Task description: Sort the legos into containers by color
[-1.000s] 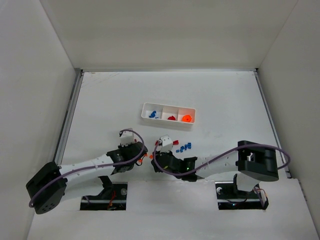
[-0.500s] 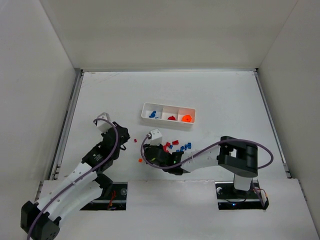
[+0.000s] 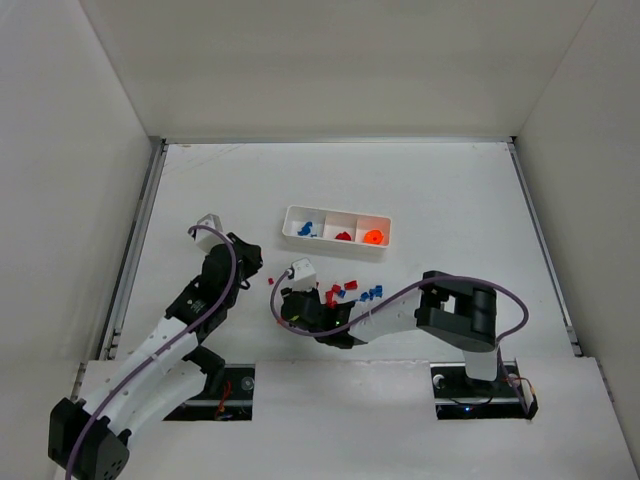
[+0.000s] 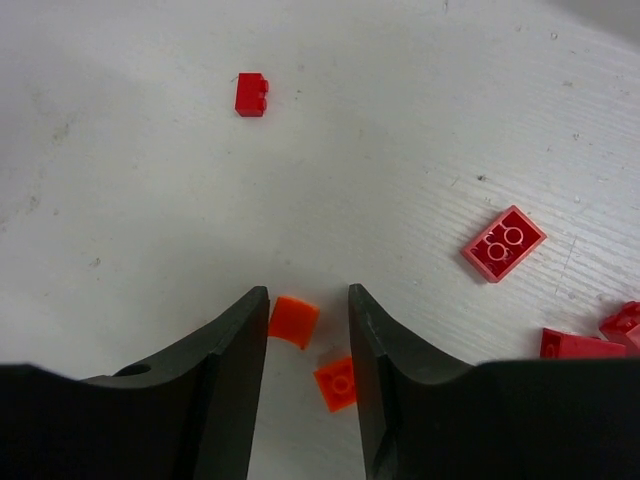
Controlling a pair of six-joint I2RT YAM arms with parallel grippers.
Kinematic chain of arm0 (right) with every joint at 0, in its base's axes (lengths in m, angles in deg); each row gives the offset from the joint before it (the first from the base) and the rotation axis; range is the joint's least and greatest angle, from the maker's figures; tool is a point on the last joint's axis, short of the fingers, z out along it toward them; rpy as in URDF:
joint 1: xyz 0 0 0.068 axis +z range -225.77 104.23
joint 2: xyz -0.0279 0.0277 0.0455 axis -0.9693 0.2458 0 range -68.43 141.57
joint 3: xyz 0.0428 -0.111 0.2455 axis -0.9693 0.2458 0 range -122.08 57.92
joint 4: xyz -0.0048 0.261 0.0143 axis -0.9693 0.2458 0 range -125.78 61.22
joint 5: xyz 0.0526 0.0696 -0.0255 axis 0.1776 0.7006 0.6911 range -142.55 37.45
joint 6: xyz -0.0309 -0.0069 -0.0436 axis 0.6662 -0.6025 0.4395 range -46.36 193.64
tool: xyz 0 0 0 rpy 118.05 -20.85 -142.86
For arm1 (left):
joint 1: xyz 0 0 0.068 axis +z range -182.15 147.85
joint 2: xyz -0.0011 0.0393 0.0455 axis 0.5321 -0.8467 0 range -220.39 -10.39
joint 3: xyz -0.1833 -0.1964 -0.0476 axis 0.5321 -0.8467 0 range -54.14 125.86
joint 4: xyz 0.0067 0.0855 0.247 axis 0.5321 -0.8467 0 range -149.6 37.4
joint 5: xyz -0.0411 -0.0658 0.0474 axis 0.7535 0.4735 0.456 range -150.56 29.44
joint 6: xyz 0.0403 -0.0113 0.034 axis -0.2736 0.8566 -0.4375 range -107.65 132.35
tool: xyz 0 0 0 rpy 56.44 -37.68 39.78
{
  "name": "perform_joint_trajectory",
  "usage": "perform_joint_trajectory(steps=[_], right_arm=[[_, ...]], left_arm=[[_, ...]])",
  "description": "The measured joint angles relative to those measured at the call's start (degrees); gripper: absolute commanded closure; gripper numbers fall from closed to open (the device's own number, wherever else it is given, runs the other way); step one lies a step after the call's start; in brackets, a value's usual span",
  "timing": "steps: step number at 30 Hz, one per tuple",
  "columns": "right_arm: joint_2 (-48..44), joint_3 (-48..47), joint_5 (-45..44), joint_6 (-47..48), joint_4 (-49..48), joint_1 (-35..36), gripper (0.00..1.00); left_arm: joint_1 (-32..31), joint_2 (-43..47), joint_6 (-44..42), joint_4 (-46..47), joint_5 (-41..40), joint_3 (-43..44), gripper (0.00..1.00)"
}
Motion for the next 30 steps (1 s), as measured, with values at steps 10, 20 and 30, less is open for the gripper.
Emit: perform_joint_trajectory(steps=[10, 20, 30], right_arm=[[1.0, -1.4, -2.7, 0.0, 1.8, 1.4, 0.76], [-4.3, 1.6, -3.1, 0.0, 2.3, 2.2, 0.78], [-35.3, 20.2, -3.7, -1.1, -1.9, -2.9, 0.78]], left_arm=[[1.4, -1.2, -1.1, 2.1, 0.5, -0.5, 0.86], [-1.2, -8.9, -1.9, 6.6, 0.7, 1.9, 0.86], [-11.8, -27.2, -3.1, 17.8, 1.0, 12.2, 0.86]])
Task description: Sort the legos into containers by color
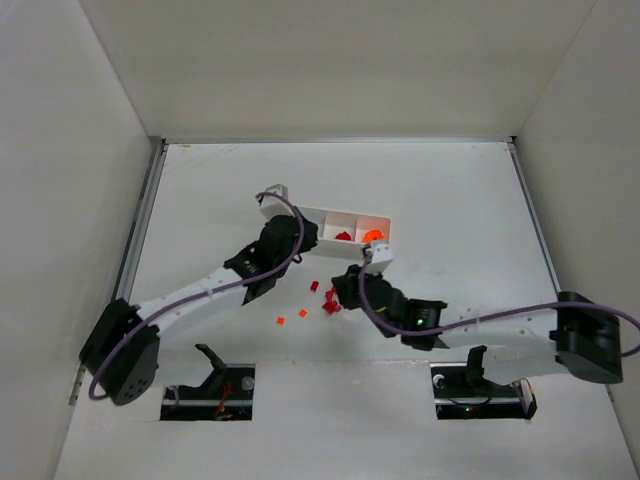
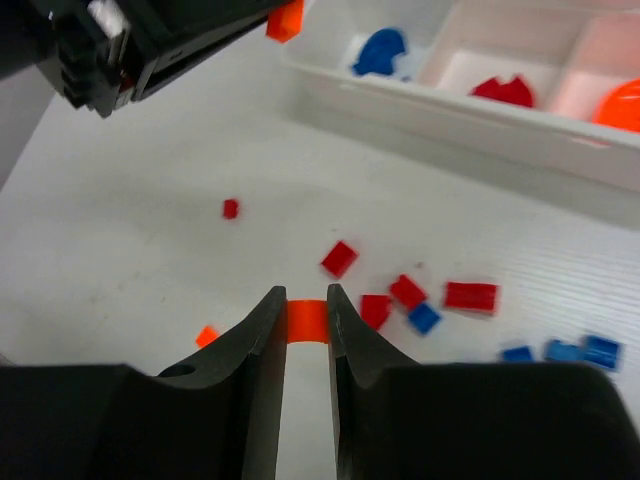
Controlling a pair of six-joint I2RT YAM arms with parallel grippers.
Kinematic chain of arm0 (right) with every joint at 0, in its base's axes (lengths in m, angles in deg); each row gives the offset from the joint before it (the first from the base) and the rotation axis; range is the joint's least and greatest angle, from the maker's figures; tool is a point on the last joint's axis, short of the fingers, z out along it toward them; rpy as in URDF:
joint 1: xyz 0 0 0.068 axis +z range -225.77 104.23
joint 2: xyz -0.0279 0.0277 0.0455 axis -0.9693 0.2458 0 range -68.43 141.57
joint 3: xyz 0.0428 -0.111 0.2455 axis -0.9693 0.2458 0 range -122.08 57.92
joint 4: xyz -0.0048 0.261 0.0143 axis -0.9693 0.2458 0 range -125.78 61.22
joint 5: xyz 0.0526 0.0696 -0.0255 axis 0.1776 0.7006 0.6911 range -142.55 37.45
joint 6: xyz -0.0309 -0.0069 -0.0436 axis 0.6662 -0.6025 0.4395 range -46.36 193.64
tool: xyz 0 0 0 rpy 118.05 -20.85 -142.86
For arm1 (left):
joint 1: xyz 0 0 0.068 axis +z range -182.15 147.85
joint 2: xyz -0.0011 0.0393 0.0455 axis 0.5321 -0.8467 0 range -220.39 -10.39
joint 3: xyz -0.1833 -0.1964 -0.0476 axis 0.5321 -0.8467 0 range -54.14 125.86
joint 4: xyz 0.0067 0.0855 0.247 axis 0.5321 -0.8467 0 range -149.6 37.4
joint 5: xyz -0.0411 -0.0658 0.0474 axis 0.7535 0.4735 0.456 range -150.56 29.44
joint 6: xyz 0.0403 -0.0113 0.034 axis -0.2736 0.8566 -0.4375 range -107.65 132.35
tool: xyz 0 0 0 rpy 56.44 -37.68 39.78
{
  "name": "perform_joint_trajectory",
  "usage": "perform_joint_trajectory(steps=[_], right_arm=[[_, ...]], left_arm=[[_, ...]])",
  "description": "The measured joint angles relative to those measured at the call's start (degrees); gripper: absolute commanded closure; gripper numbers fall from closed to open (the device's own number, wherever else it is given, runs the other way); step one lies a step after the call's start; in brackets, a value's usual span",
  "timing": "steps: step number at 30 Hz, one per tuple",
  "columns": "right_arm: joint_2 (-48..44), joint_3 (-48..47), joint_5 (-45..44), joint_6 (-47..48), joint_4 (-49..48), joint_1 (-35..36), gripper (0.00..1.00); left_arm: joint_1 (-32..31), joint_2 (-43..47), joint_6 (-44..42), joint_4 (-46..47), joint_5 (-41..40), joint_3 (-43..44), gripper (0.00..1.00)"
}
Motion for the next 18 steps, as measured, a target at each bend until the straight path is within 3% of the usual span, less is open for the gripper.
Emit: perform_joint_trajectory(steps=[5, 10, 14, 18], right_arm=[[-16.5, 10.8, -0.4, -1.4, 2.1, -8.6, 0.78], [-27.3, 14.2, 1.2, -1.7, 5.4, -18.3, 0.78], [-31.0, 14.7, 4.8, -1.7, 6.3, -26.1, 0.78], [-29.6, 14.7, 8.9, -1.7, 6.4, -30.9, 0.78]], left_arm=[[-4.2, -12.9, -1.6, 5.1, 0.9, 8.4, 0.85], [-5.3, -25.0, -2.4, 7.9, 3.0, 16.3, 0.84], [-6.0, -33.5, -2.6, 8.2, 4.3, 22.3, 0.82], [-7.0, -38.8, -3.0, 8.3, 4.9, 26.4, 0.68]])
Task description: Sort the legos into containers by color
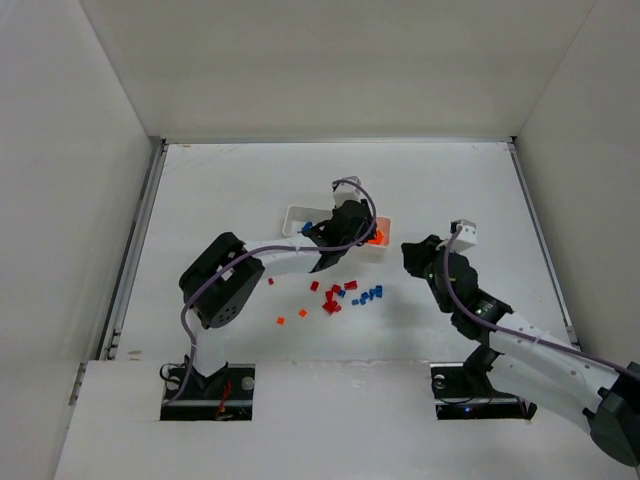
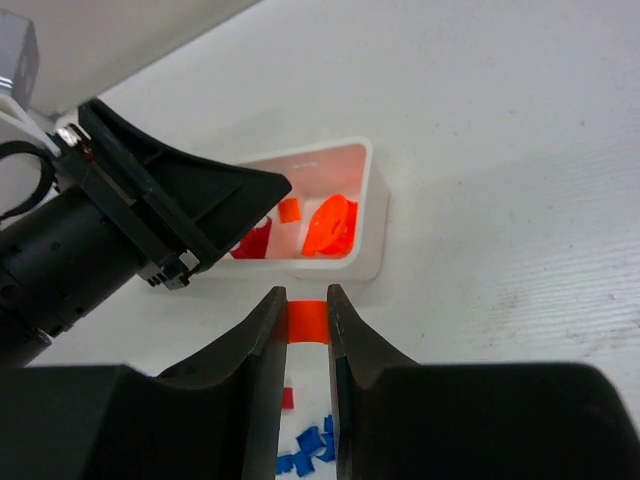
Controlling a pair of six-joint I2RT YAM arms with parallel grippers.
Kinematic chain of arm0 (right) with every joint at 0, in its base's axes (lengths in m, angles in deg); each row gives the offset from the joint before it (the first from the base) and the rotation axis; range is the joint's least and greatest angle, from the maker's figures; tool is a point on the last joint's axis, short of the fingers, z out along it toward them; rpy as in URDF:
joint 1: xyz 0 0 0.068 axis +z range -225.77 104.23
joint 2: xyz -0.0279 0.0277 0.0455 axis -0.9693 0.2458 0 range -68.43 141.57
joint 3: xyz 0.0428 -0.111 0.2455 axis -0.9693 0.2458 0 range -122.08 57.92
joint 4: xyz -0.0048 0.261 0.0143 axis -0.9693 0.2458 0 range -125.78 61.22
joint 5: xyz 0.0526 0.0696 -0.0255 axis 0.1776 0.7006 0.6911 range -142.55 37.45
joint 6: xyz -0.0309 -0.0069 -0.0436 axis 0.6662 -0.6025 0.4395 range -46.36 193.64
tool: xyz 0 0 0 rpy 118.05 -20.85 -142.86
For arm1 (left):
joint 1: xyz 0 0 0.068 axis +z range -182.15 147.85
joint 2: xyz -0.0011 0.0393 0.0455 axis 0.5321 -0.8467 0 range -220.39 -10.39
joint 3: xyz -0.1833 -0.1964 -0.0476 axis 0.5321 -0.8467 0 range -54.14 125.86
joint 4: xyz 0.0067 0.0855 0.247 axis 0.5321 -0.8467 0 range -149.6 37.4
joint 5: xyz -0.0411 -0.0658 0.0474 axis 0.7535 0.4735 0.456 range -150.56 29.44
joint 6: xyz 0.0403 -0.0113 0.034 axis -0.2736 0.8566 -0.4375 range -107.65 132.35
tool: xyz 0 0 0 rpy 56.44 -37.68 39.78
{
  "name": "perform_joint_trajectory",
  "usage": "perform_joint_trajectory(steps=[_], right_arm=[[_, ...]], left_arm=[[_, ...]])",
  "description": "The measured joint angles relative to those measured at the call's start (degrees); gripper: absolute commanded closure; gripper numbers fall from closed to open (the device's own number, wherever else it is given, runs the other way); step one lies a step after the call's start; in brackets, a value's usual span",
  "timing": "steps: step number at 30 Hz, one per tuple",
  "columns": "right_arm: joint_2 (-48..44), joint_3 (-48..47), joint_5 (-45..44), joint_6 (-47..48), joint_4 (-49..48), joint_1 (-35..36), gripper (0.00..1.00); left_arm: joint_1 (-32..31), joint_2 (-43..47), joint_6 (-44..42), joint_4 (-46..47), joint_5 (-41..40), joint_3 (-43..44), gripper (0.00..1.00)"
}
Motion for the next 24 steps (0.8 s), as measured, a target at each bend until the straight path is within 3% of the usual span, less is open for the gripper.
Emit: perform_joint_trajectory(steps=[4, 10, 21, 24], right_arm=[[4.9, -0.2, 3.0, 0.2, -0.2, -2.1, 0.78], [17.8, -5.0, 5.8, 2.1, -1.6, -2.6, 0.78], [36.8, -18.0, 7.6, 8.5, -6.1, -5.4, 0.75], [39.7, -20.5, 7.7, 9.8, -6.3, -6.1, 0.68]], left_arm=[[-0.3, -1.3, -0.3, -0.3, 0.4, 1.0, 0.56], [0.9, 2.8, -0.9, 0.2, 0.3, -3.8, 0.65], [0.0, 33.8, -3.7, -1.8, -9.0, -31.7, 0.68], [-0.8, 39.0, -3.7, -5.5, -11.3, -36.3, 0.66]])
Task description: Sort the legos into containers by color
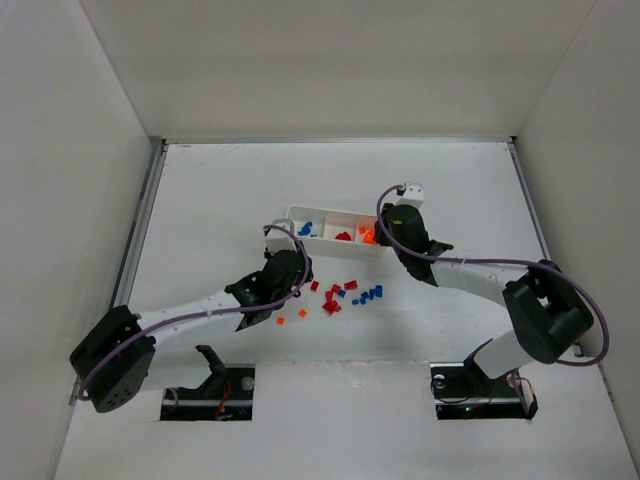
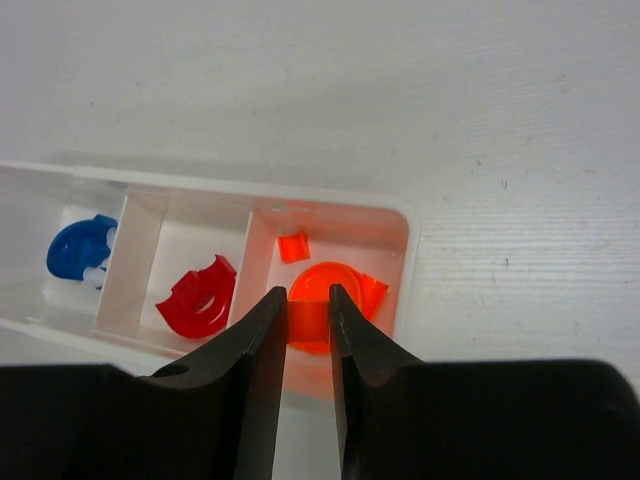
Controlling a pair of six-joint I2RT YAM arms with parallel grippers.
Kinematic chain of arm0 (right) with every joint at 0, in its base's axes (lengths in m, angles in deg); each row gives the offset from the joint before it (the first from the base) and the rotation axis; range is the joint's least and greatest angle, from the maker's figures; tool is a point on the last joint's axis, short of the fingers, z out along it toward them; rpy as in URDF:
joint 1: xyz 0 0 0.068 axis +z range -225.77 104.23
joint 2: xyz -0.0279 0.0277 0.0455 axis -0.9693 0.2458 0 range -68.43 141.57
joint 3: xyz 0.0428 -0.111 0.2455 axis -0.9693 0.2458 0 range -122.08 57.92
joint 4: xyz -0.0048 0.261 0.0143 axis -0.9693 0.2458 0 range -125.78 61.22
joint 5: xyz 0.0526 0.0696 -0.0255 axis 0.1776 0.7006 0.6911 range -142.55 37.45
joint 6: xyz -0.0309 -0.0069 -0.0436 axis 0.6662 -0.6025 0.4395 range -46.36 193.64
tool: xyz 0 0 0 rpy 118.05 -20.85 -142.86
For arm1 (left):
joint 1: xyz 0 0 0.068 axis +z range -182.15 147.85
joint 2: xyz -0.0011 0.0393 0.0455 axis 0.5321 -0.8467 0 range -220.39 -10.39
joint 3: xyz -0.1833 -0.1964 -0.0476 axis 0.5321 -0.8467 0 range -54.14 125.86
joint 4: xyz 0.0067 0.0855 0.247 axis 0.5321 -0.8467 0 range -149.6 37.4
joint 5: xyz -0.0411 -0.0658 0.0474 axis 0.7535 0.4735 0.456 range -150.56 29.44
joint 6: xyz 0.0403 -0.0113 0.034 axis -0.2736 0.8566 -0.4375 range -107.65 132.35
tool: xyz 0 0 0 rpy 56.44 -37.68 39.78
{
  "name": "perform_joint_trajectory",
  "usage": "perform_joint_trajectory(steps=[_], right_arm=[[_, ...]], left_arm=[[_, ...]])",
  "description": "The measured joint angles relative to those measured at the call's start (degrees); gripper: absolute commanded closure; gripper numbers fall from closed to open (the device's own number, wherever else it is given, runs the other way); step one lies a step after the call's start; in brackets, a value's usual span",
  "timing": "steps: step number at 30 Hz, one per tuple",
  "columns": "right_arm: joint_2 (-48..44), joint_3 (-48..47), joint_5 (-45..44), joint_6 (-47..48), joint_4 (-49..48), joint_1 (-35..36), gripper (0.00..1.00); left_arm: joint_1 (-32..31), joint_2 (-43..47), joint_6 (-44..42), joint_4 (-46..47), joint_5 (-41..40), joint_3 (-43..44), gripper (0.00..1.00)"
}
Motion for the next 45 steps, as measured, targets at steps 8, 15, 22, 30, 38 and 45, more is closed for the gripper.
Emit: perform_joint_trajectory(steps=[8, 15, 22, 30, 38, 45], right_arm=[[2.7, -2.9, 0.2, 1.9, -0.1, -0.2, 0.56], [-2.6, -0.5, -0.2, 1.2, 0.0, 3.7, 0.72], [-8.4, 6.1, -0.7, -2.6, 0.1, 16.3, 0.67], [-8.0, 10.8, -3.2, -7.8, 0.5, 20.9, 0.6], [-4.3, 11.3, -4.1, -10.6, 0.6, 22.1, 0.42], [-2.8, 11.4, -5.1, -11.5, 0.6, 22.4, 0.42]], left_arm=[[-6.3, 2.4, 0.0, -5.2, -1.8, -2.8, 0.61], [-8.0, -5.1, -0.5, -4.7, -1.5, -2.8, 0.61], [-7.5, -9.7, -1.5, -1.9, -1.0, -2.8, 0.61], [-6.8, -14.3, -2.5, 1.4, 0.0, -1.4, 0.71], [-6.3, -15.9, -3.0, 3.0, 0.3, -0.5, 0.87], [-3.0, -8.7, -3.4, 2.2, 1.0, -0.3, 0.87]])
